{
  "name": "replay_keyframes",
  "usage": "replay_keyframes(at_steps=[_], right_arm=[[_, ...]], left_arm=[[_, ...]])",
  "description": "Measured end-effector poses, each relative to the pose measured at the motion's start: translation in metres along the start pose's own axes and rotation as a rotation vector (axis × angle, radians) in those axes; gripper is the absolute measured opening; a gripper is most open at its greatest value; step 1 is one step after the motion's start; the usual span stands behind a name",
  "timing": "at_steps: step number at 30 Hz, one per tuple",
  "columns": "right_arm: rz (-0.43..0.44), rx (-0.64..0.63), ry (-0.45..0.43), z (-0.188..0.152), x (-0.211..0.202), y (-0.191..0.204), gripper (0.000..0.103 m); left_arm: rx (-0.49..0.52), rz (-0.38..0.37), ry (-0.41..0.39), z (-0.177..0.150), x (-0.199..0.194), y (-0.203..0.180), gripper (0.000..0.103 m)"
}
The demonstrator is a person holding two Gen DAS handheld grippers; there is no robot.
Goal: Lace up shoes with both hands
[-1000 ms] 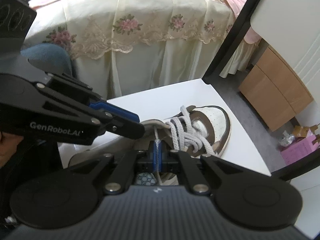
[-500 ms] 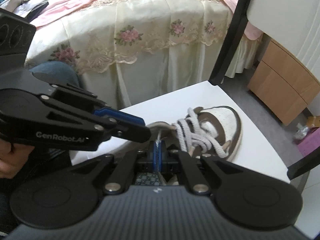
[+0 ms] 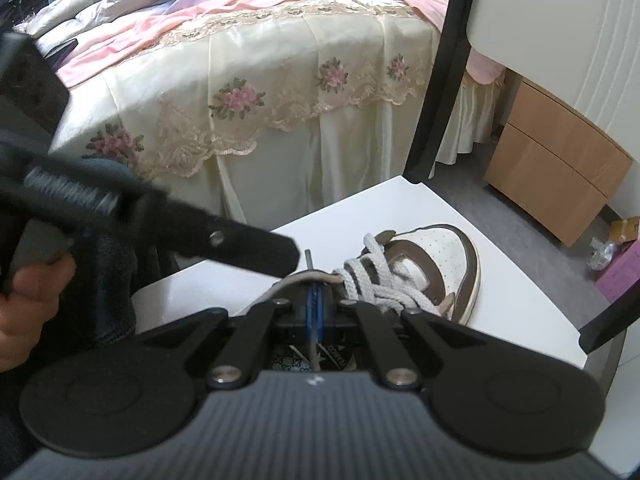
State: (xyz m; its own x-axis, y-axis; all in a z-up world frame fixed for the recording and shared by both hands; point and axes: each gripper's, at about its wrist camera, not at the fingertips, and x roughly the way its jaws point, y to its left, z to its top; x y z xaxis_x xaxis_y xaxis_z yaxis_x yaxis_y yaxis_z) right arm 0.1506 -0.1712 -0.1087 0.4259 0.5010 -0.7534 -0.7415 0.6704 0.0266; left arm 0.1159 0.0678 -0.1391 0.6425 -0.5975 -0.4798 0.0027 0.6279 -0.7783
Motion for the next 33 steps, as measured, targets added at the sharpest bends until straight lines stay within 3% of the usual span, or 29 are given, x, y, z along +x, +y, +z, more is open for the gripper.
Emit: replay_keyframes(at_steps=[5, 10, 14, 20, 21, 23, 33], right_arm=[[0.001, 0.015, -0.013, -0.002, 0.0, 0.0, 0.003], [-0.003, 0.028, -0.016, -0.002, 0.0, 0.0, 0.003], [-0.005, 0.053, -0.014, -0.003, -0.001, -0.001, 0.004], [0.0, 0.007, 0.019, 0.004, -0.008, 0.005, 0.008], [0.006, -0.008, 0.025, 0.006, -0.011, 0.006, 0.03], [0.014, -0.016, 0.009, 0.012, -0.016, 0.007, 0.052], [-0.061, -0.155, 0.086, 0.025, 0.009, 0.024, 0.043]], left_arm=[[-0.164, -0.061, 0.014, 0.007, 0.014, 0.023, 0.042], [-0.202, -0.082, 0.02, 0.008, 0.022, 0.027, 0.016], [-0.197, -0.088, 0.022, 0.008, 0.023, 0.026, 0.003], [-0.188, -0.071, 0.022, 0.008, 0.022, 0.026, 0.003], [-0.182, -0.068, 0.022, 0.008, 0.022, 0.025, 0.003], [-0.179, -0.066, 0.024, 0.008, 0.022, 0.024, 0.003], [-0.075, -0.009, -0.009, 0.006, 0.014, 0.01, 0.002]])
